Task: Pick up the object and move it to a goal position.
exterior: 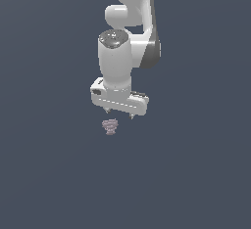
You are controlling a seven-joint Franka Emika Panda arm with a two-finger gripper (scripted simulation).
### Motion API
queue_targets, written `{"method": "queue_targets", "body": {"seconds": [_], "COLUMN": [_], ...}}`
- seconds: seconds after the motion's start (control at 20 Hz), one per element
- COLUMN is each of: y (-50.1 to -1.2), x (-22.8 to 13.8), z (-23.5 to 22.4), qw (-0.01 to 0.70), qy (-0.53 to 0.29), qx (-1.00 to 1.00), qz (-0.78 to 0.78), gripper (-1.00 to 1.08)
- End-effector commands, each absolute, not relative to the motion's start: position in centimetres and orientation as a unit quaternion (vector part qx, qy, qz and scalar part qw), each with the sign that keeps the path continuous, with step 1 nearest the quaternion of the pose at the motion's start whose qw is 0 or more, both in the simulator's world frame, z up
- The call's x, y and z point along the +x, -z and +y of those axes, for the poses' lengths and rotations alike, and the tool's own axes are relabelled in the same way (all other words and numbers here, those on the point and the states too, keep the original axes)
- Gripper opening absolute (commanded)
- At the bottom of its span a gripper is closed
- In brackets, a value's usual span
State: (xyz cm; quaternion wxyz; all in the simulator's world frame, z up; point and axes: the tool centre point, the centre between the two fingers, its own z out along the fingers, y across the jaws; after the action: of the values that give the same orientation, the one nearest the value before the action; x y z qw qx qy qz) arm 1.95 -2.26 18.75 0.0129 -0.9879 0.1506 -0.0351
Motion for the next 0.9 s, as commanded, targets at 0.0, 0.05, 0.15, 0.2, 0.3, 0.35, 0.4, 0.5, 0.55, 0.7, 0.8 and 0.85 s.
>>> {"method": "queue_targets", "body": {"seconds": [0.0,0.05,0.15,0.2,0.3,0.35,0.4,0.5,0.55,0.7,0.8,0.85], "y": [-18.2,-17.9,-17.5,-17.2,-16.8,-16.5,-16.3,-15.8,-15.6,-14.9,-14.5,-14.3], "x": [1.9,1.9,1.8,1.8,1.7,1.7,1.7,1.6,1.6,1.5,1.4,1.4], "z": [-2.6,-2.7,-2.9,-3.1,-3.3,-3.5,-3.6,-3.8,-4.0,-4.4,-4.6,-4.8], "qw": [0.014,0.014,0.015,0.015,0.015,0.015,0.015,0.015,0.015,0.014,0.014,0.013], "qy": [0.032,0.03,0.028,0.027,0.024,0.023,0.022,0.019,0.018,0.015,0.013,0.012], "qx": [-0.982,-0.979,-0.973,-0.969,-0.961,-0.957,-0.953,-0.943,-0.938,-0.922,-0.91,-0.903], "qz": [0.187,0.201,0.231,0.245,0.274,0.289,0.303,0.331,0.345,0.387,0.415,0.428], "gripper": [1.0,1.0,1.0,1.0,1.0,1.0,1.0,1.0,1.0,1.0,1.0,1.0]}}
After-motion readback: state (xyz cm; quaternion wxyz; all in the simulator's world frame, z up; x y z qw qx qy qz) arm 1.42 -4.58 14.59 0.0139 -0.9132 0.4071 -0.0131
